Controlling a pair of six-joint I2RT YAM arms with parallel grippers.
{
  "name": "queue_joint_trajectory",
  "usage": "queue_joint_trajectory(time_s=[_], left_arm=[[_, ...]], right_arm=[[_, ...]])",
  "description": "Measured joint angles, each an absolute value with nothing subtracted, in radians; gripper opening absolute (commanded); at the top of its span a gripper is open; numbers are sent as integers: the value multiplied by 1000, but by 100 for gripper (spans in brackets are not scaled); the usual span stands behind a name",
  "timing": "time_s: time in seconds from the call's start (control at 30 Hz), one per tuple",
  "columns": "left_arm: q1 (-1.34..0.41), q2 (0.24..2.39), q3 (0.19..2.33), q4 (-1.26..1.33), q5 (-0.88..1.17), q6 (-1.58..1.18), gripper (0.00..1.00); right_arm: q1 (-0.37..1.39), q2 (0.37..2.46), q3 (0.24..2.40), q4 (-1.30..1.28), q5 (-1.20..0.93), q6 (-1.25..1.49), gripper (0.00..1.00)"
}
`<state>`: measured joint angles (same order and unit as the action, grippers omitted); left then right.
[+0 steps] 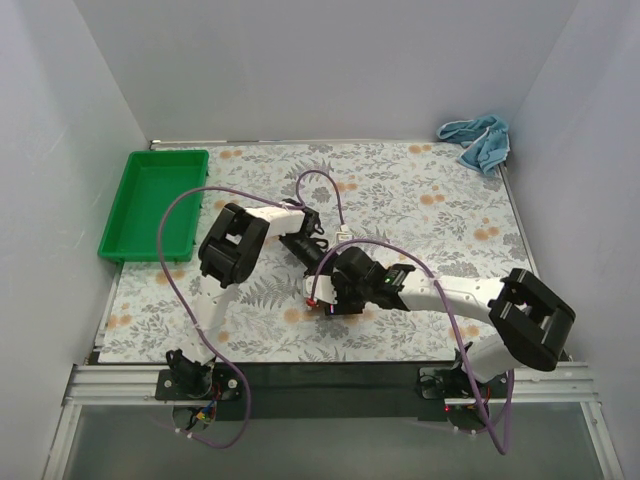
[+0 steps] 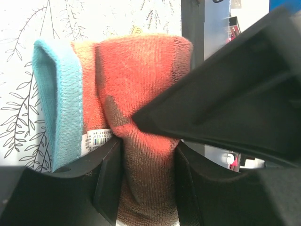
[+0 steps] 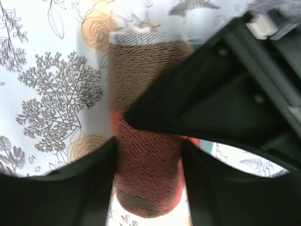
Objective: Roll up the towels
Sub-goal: Roll the towel
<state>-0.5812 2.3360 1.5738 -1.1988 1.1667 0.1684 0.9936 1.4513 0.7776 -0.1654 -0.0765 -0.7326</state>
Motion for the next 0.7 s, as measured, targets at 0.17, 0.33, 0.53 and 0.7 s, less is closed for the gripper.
queue_joint_trajectory(time_s=[0.17,0.33,0.53,0.7], left_arm=[[-575,2333,1570,-1200,1167,168,42],[-563,2275,1505,-1149,1159,141,54],[-513,2158,1416,-1058,1090,109,73],[-405,2064,1370,-1005,1008,101,74]], right_arm=[[993,1480,776,-157,-110,-740,5],[952,1510,820,-207,-205,-737,1],[836,1601,946,-346,-410,-737,1],[753,1655,1009,-462,-550,-737,1]])
